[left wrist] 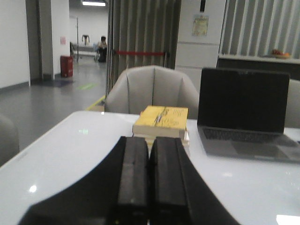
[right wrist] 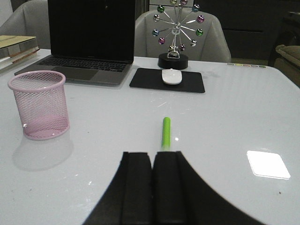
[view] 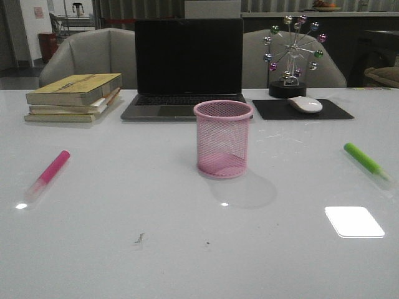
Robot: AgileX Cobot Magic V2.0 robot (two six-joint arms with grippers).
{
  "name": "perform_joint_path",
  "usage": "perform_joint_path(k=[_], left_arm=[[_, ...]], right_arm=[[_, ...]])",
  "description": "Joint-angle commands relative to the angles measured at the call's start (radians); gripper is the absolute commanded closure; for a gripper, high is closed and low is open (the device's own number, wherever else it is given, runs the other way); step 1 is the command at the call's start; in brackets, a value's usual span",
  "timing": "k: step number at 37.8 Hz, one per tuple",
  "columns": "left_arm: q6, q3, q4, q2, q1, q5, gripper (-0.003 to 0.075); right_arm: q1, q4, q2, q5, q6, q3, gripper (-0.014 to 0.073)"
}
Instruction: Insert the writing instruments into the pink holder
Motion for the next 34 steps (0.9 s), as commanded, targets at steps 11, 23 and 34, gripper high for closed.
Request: perform_joint_path(k=[11,23,34], left_arm=[[-0.003,-0.185,-0.008,-0.021,0.002,-0.175,0.0629],[-0.003,-0.449,-0.003,-0.002,0.002,-0.086,0.0629],[-0.003,-0.658,0.064,0.168,0.002,-0.011,0.0629]], right_arm=[[0.001,-0.001,-0.012,-0.506,0.0,-0.073,0.0573],[0.001,-0.015,-0.01,-0.288,0.0,-0.391,0.0573],[0.001,-0.036,0.107,-0.122,0.0,-0.621,0.0572]])
